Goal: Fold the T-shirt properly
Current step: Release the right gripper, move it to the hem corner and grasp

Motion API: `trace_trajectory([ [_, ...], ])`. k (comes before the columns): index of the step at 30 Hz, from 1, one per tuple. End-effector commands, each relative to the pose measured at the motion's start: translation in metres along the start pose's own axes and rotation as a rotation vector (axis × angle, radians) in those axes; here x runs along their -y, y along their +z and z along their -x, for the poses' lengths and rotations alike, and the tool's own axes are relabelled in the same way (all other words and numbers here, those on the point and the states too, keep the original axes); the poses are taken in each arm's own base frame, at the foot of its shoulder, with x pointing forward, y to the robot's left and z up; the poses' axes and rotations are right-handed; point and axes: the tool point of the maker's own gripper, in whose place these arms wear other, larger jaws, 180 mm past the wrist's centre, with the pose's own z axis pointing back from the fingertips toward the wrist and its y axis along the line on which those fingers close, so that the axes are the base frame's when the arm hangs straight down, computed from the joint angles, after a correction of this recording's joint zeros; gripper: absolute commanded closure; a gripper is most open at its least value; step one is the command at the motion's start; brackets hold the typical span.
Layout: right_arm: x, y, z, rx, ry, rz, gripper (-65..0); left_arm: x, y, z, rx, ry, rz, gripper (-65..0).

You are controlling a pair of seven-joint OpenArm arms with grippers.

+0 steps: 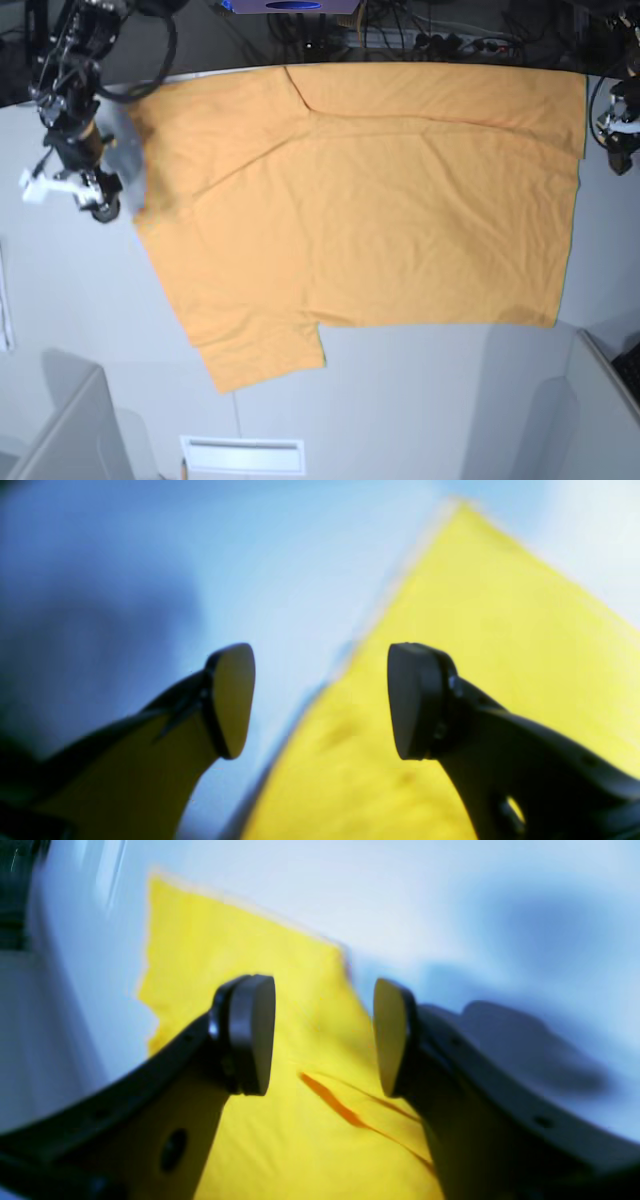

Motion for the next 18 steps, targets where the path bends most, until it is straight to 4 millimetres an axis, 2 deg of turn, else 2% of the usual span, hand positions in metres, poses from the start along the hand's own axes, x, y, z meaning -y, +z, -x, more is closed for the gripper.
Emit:
trace_trajectory([
  [1,-0.016,-0.007,-0.013,0.014,0.016,-0.039,-30.5,0.014,-0.004,-0.019,0.044,-0.043,0.039,-40.2],
  [3,-0.029,-0.026,-0.016,-0.016,0.024,-0.061,-30.6,0.04,-0.017,-0.021,0.029,-0.087,0.112,-40.2],
  [5,-0.042,-0.041,-0.018,-0.04,0.065,-0.089,-30.6,0.057,-0.024,-0.027,0.025,-0.13,0.158,-40.2],
  [8,-0.065,-0.07,-0.024,-0.082,0.15,-0.135,-30.6,0.078,-0.036,-0.047,0.067,-0.143,0.207,-40.2],
  [10,-0.081,-0.092,-0.034,-0.103,0.187,-0.152,-30.6,0.083,-0.044,-0.059,0.098,-0.139,0.204,-40.2],
  [12,-0.093,-0.112,-0.042,-0.127,0.213,-0.158,-30.6,0.089,-0.051,-0.063,0.103,-0.168,0.192,-40.2],
  [14,-0.101,-0.133,-0.049,-0.151,0.228,-0.153,-30.8,0.086,-0.057,-0.058,0.069,-0.22,0.15,-40.2],
  [18,-0.117,-0.158,-0.053,-0.174,0.321,-0.175,-30.8,0.074,-0.061,-0.053,0.035,-0.268,0.079,-40.2],
])
